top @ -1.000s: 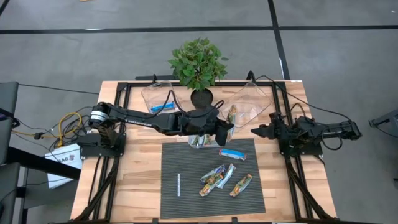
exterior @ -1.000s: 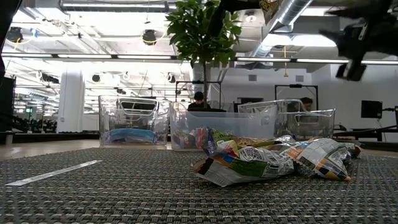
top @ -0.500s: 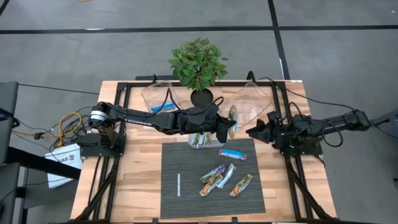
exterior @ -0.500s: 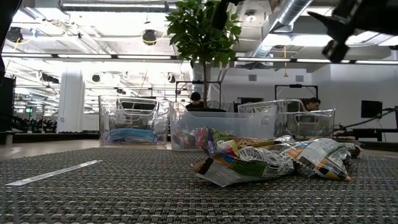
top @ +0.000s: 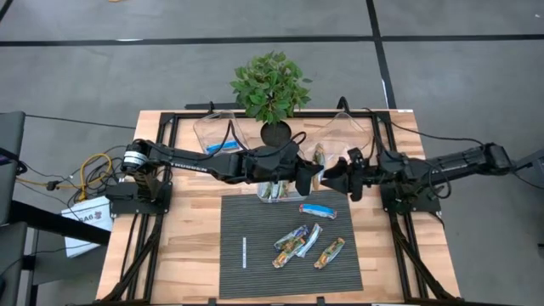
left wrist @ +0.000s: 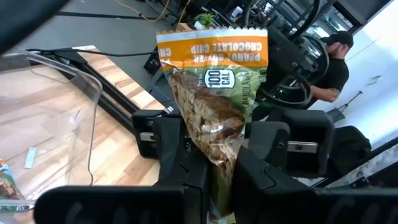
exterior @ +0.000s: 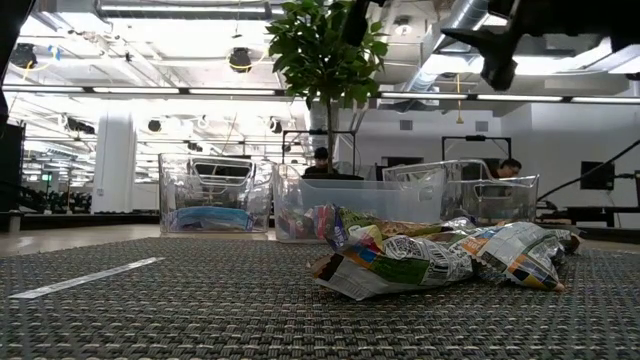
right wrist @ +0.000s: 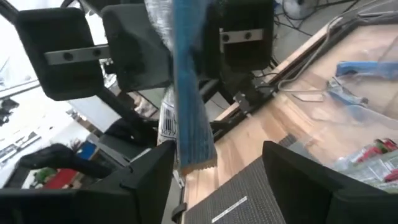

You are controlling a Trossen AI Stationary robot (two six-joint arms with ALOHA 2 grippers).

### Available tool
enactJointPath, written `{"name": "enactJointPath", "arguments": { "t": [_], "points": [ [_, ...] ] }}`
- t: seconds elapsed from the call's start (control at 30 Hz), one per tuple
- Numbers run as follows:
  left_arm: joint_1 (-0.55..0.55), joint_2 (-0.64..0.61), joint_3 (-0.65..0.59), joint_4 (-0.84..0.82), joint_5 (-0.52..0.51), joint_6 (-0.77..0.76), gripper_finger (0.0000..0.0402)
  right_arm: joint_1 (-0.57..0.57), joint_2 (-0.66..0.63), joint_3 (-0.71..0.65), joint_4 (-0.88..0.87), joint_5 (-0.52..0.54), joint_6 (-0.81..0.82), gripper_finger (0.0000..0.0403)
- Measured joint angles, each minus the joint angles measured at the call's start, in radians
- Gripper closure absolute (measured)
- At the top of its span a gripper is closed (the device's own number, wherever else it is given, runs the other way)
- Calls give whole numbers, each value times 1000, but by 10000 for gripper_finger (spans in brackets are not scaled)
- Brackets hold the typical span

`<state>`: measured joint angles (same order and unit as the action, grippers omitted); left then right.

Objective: Pick and place Granola Bars by type
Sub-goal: Put the yellow granola bar into the right transparent bin

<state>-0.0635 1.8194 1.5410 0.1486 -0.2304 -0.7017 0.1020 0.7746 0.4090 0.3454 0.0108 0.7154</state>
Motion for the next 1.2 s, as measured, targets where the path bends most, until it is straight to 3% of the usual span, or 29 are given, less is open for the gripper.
{"name": "enactJointPath", "arguments": {
  "t": [0.23, 0.67, 1.2],
  "points": [
    [-1, 0, 0, -1, 1, 37, 365, 0, 74, 79, 2, -66, -69, 164],
    [0, 0, 1, -21, -7, 53, 365, 0, 98, 109, 30, -61, -69, 172],
    [0, 0, 1, 32, 9, 53, 365, -21, 196, 110, 124, -67, -36, 307]
  ]
}}
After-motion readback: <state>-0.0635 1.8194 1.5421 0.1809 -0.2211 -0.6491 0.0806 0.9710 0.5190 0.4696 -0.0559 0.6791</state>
